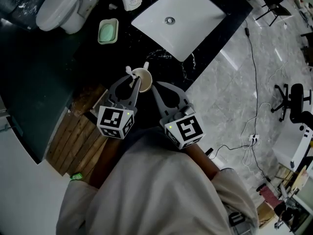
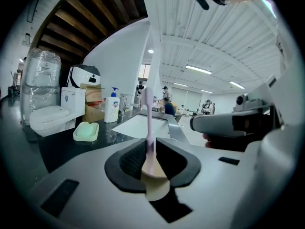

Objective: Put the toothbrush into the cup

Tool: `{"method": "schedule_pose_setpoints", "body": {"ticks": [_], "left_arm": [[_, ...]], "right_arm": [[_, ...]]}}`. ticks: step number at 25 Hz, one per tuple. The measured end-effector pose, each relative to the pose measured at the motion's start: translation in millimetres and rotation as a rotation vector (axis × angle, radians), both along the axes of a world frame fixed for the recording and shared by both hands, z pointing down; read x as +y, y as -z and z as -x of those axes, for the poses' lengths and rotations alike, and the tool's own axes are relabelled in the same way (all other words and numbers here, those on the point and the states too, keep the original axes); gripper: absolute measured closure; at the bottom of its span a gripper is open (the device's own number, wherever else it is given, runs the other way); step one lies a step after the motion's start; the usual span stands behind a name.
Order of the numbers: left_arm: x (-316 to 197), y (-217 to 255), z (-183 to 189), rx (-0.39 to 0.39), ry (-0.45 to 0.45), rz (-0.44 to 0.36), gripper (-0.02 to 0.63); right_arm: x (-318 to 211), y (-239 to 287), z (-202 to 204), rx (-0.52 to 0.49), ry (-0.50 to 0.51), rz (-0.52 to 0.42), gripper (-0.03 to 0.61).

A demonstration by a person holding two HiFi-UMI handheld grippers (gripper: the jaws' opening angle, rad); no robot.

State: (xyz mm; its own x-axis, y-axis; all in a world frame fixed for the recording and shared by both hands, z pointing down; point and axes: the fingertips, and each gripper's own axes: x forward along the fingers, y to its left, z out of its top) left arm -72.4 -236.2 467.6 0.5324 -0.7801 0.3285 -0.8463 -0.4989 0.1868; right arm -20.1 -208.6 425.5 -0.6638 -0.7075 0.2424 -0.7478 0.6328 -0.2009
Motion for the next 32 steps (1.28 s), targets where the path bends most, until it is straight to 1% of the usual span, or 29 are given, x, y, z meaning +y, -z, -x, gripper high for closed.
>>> {"method": "schedule_pose_setpoints", "body": {"ticks": [5, 11, 15, 20, 24, 27, 32], "left_arm": [[0, 1, 4, -0.001, 0.023, -0.004, 0.541], [2, 1, 4, 0.015, 0.031, -0.003, 0.531], [3, 4, 2, 0.047, 0.034, 0.002, 0.531], [5, 12, 6, 0.049, 0.065, -0.04, 0.532], [8, 19, 10, 0.075, 0.084, -0.05, 0.532], [11, 25, 11, 0.075, 0.088, -0.067, 0.532], [18, 33, 5, 0.1, 0.07, -0.077, 0.574]], "right_arm": [[1, 1, -2, -0.001, -0.002, -0.006, 0.572], [2, 5, -3, -0.002, 0.001, -0.017, 0.572], [3, 8, -4, 0.0, 0.004, -0.027, 0.572], [6, 9, -5, 0.002, 0.007, -0.04, 0.572], [9, 11, -5, 0.005, 0.011, -0.048, 0.572], [11, 11, -6, 0.004, 0.01, -0.051, 0.572], [11, 15, -9, 0.004, -0.007, -0.069, 0.572]]}}
